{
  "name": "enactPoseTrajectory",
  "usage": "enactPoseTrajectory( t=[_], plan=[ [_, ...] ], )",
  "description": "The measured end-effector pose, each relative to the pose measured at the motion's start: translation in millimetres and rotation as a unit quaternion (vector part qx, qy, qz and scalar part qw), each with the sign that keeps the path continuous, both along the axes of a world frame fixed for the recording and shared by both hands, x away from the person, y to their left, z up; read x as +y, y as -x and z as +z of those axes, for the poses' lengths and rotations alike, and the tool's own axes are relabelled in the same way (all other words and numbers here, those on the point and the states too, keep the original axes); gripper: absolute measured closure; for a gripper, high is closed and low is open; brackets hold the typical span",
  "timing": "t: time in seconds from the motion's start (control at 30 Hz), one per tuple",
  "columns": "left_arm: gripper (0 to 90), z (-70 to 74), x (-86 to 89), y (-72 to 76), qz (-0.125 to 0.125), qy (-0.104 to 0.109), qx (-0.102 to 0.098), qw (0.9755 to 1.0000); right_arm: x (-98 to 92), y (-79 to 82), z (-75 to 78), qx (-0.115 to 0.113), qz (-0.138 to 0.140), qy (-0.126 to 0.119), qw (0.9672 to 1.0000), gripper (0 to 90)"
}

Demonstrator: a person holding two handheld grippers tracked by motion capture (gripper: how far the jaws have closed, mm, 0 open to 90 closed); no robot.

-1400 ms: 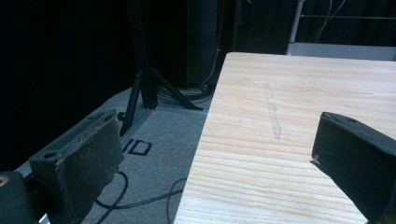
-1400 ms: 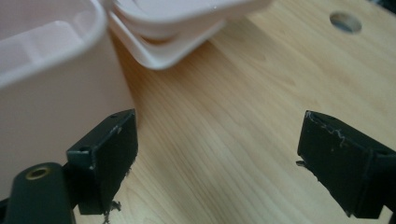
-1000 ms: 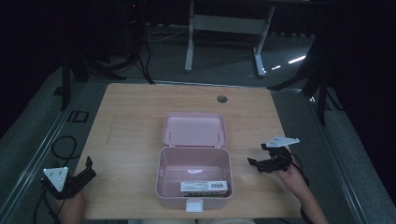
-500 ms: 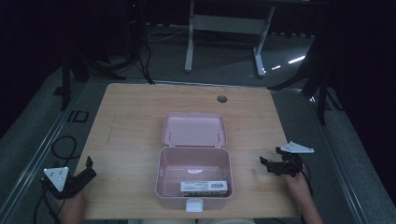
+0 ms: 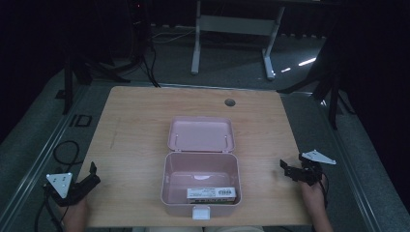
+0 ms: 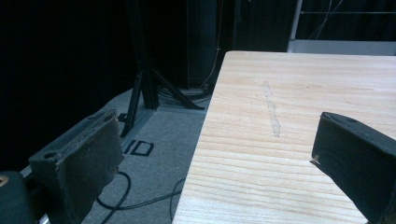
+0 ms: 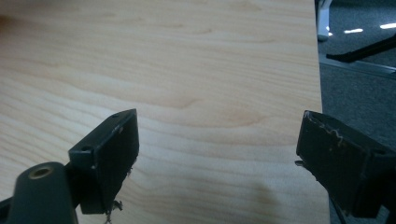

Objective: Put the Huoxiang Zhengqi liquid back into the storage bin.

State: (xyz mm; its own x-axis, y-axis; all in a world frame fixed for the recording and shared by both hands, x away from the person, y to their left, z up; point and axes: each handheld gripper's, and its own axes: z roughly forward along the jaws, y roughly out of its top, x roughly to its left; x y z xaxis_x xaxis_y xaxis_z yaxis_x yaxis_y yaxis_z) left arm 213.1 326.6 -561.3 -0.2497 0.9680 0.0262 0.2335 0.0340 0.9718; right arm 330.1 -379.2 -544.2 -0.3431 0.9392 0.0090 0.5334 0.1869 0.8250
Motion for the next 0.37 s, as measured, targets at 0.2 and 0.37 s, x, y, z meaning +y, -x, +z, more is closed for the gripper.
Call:
enactPoseTrajectory(
  t=[0.2,0.37],
  plan=[
    [2.0,0.0,-0.2,0.2,-0.001,-0.001,-0.001,1.0000,-4.4,-0.2,-3.3,-0.004,-0.025,-0.002,0.9997,12.8],
    [2.0,0.0,-0.2,0.4,-0.001,-0.001,-0.001,1.0000,-5.5,-2.4,-4.3,0.001,-0.046,0.000,0.9989,12.8]
  ],
)
